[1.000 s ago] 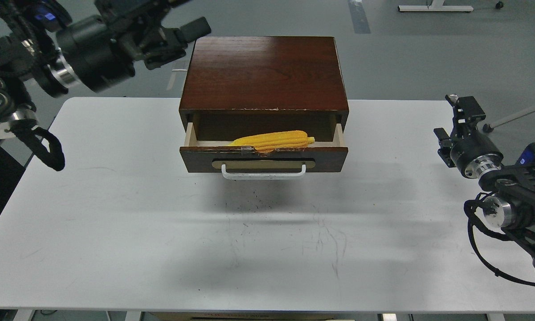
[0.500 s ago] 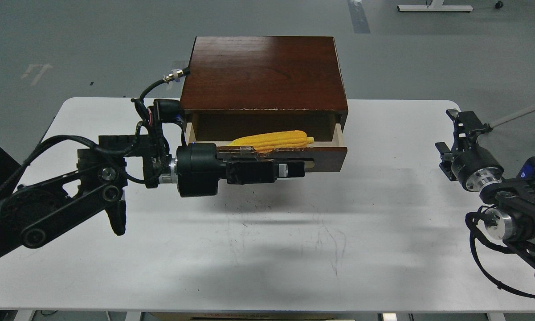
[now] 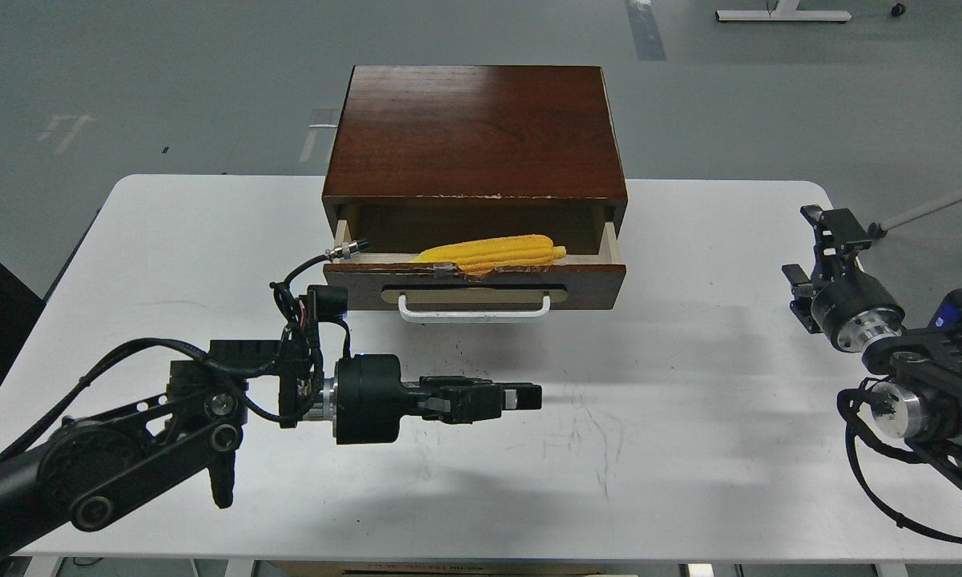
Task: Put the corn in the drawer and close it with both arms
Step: 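Bring the left gripper down to the front of the open drawer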
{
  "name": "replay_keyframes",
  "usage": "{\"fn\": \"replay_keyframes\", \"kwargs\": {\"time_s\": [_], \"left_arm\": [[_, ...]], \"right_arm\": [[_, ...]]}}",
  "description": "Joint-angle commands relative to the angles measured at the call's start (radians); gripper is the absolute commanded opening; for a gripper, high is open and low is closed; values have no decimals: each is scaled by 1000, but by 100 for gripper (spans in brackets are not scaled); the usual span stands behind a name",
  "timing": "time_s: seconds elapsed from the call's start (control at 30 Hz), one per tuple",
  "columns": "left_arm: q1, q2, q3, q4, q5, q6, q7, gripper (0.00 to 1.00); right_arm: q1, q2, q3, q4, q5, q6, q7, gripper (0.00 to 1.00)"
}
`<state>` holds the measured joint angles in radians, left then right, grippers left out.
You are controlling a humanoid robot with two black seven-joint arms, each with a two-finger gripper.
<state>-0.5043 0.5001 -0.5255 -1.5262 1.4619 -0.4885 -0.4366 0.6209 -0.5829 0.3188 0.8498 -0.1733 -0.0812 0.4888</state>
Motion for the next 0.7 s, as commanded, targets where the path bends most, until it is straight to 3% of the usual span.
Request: {"fn": "replay_keyframes", "kwargs": {"time_s": [0.0, 0.17, 0.57, 0.67], "left_arm": [[20, 1, -5, 20, -89, 0, 58, 0], [33, 3, -5, 66, -204, 0, 117, 0], [36, -2, -16, 130, -351, 77, 128, 0], [36, -5, -14, 132, -376, 100, 150, 0]], "right_arm": [[-6, 2, -3, 0, 0, 0, 0, 100], [-12, 11, -3, 0, 0, 0, 0, 100], [-27, 12, -4, 0, 0, 1, 0, 100], [-30, 12, -4, 0, -2, 1, 0, 100]]}}
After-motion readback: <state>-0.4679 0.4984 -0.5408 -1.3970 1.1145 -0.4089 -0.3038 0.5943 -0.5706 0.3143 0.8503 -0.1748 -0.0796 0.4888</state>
